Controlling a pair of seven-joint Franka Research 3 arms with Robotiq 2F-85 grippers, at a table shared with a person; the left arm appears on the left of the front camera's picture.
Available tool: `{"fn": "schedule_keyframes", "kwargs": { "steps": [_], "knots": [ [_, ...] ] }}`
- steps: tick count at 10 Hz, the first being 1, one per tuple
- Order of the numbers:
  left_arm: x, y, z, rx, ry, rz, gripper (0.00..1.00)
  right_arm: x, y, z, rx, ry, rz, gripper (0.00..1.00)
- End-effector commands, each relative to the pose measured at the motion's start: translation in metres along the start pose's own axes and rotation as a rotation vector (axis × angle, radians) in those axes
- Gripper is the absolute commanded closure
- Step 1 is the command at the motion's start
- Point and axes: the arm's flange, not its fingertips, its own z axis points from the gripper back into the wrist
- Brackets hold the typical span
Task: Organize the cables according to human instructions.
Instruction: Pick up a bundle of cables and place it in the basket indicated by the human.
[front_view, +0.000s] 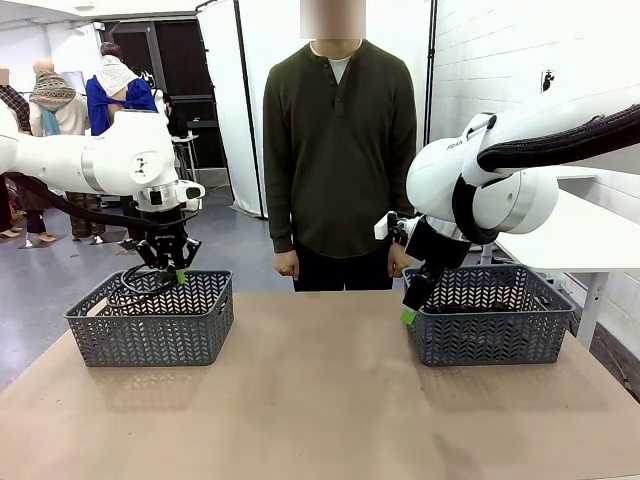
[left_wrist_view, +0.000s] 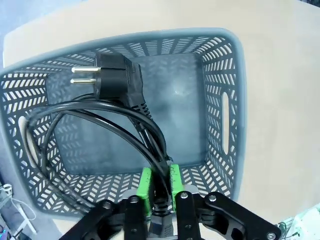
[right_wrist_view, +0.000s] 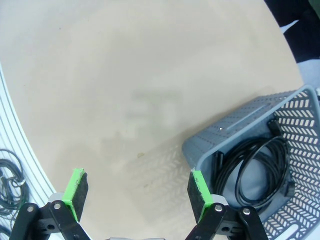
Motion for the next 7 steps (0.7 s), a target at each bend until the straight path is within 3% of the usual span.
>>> {"fn": "schedule_keyframes", "kwargs": {
  "steps": [1, 4, 7],
  "knots": [
    [0.001, 0.006, -0.002, 0.018, -0.018, 0.026, 0.6, 0.0, -0.001, 0.0, -0.008, 0.004, 0.0, 0.0],
    [0.004, 0.008, -0.003, 0.021, -0.036, 0.059, 0.01, 0.0, -0.001, 0.0, -0.008, 0.004, 0.0, 0.0],
    [0.005, 0.006, 0.006, 0.032, -0.044, 0.057, 0.0, 0.0, -0.001, 0.0, -0.008, 0.004, 0.0, 0.0]
  ]
}}
